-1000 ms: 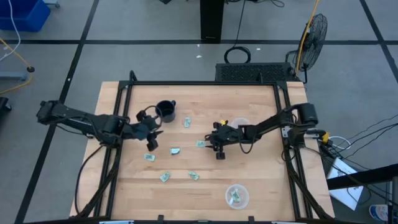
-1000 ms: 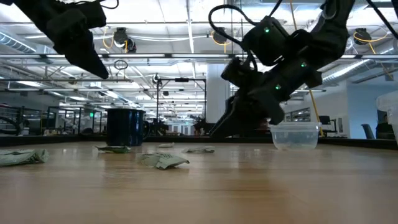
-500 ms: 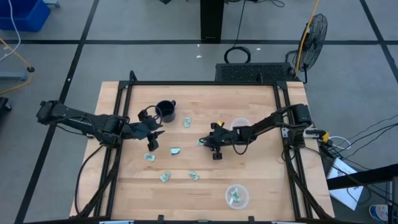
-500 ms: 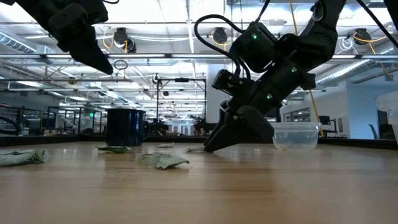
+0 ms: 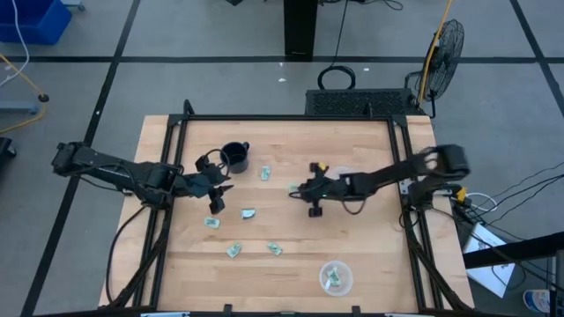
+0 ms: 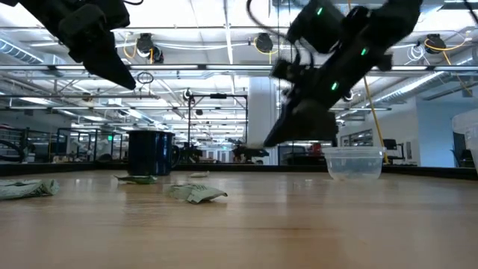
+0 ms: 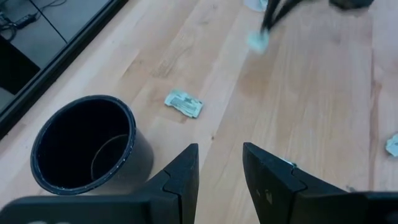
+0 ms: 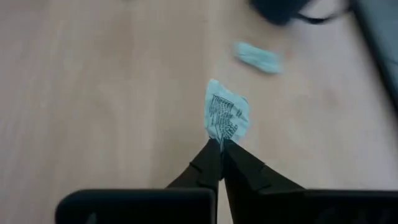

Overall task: Pick and place Stevia / Truvia into bins
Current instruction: Put the light green stevia packet into the top transparent container

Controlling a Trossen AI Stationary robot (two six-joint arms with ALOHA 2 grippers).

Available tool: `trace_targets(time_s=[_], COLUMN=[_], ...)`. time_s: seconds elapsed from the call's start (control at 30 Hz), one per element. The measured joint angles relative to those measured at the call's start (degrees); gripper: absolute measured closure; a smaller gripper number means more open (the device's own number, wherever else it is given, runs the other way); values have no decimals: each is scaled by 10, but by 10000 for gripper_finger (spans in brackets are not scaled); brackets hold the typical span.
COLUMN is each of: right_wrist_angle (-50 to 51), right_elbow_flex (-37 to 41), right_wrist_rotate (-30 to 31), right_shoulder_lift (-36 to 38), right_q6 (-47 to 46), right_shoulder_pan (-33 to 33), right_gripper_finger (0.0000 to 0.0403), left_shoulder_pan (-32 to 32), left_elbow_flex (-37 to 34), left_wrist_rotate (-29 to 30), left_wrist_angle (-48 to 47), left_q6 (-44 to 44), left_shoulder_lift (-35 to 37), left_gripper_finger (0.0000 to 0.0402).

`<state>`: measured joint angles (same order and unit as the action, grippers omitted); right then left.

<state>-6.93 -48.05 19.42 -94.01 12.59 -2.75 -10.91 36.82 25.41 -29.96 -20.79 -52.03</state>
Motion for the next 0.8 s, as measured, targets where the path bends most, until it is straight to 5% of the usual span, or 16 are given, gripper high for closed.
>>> trace_targets(time_s=[0.2,0.47,0.8], right_wrist_angle=[174,419,420], right_elbow_flex=[-1,0,105], right_wrist_rotate=[88,124,121], right_shoulder_lift=[166,302,324], right_q6=[-69,-204,-248], right_shoulder_pan=[-31,-29,-11], right_gripper_finger=[399,400,402], left_shoulder_pan=[0,0,0], left_elbow_flex=[0,0,0], left_wrist_rotate=[1,3,22], left_wrist_angle=[0,1,2], left_q6=[-2,-3,2], left_shoulder_lift=[0,0,0], left_gripper_finger=[270,270,270])
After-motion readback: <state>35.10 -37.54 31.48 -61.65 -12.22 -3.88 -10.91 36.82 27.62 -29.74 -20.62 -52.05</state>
